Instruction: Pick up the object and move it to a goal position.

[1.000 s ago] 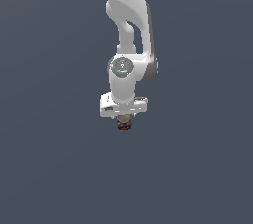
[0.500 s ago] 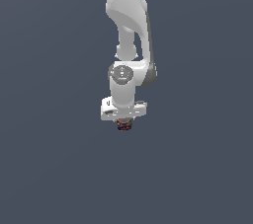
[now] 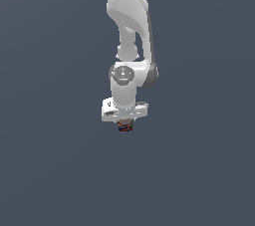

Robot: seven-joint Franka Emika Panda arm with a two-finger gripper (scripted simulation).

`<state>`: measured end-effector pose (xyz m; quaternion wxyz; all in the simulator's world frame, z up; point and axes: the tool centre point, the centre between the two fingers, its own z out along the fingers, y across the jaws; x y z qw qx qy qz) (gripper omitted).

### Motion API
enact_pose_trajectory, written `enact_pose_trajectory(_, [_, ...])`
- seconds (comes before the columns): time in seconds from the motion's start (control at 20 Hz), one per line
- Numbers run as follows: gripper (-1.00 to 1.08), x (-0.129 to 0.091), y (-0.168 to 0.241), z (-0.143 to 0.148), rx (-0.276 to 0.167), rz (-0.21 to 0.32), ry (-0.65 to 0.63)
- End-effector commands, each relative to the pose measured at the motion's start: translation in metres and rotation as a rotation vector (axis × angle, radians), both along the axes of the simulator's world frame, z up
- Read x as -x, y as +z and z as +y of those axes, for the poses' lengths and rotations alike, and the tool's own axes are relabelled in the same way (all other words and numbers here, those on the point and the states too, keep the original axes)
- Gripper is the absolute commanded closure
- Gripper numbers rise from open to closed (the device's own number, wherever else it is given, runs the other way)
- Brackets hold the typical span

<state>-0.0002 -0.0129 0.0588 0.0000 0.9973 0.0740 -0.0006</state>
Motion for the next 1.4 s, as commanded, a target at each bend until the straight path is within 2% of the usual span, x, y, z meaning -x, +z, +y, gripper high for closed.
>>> enact_pose_trajectory(0.0, [1.08,0.000,0.000,0.001,0.000,0.000,0.000])
enact_pose_trajectory(0.25, [1.08,0.008,0.002,0.011,0.000,0.000,0.000])
enact_pose_trajectory(0.5, [1.08,0.024,0.006,0.035,0.000,0.000,0.000])
enact_pose_trajectory(1.35, [1.08,0.113,0.030,0.175,0.001,-0.001,0.001])
